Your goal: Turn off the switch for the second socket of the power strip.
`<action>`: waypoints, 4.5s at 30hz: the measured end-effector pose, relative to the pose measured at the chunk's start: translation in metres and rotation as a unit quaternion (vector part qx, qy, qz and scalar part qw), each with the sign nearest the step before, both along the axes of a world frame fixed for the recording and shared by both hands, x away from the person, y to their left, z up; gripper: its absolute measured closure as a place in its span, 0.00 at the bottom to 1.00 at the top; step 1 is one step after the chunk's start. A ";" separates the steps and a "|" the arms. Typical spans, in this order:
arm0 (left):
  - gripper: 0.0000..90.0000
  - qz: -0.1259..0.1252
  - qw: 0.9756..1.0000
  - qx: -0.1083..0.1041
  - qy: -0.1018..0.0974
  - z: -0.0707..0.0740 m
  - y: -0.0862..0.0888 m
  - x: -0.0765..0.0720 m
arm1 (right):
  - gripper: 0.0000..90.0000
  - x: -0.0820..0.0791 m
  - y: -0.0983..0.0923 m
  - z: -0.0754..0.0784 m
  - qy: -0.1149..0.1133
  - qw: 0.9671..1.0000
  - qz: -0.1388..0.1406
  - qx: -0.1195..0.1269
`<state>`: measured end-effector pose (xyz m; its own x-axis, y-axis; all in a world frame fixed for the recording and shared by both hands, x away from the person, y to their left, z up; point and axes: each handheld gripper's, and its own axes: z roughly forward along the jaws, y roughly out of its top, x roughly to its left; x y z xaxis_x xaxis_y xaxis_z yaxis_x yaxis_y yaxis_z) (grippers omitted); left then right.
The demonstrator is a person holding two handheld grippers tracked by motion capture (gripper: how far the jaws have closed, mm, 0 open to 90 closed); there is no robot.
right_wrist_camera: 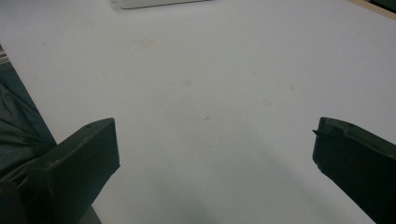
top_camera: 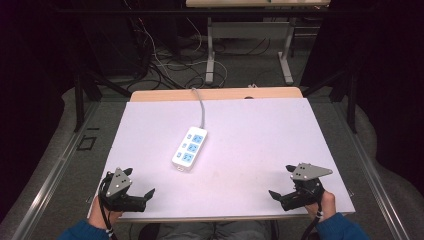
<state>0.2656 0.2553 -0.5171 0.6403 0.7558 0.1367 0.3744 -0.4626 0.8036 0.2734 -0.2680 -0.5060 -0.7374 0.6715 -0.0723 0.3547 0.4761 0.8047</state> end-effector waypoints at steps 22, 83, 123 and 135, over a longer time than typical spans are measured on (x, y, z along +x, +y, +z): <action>0.00 0.010 1.000 0.004 0.005 0.002 -0.001 0.002 | 0.00 0.002 0.001 -0.001 -0.003 1.000 0.000 0.001; 0.00 0.035 0.999 0.004 0.004 0.015 -0.019 0.051 | 0.01 0.003 0.000 -0.002 0.001 1.000 0.001 0.000; 0.00 0.033 0.999 0.007 0.009 0.018 -0.040 0.098 | 0.01 0.003 0.000 -0.002 0.003 1.000 0.002 -0.006; 0.00 0.030 0.999 0.006 0.009 0.019 -0.049 0.111 | 0.02 0.004 0.000 -0.003 -0.001 1.000 0.001 0.000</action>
<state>0.3763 0.2058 -0.4983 0.5956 0.7917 0.1361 0.4158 -0.4489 0.7910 0.2770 -0.2678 -0.5087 -0.7381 0.6707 -0.0735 0.3522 0.4759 0.8059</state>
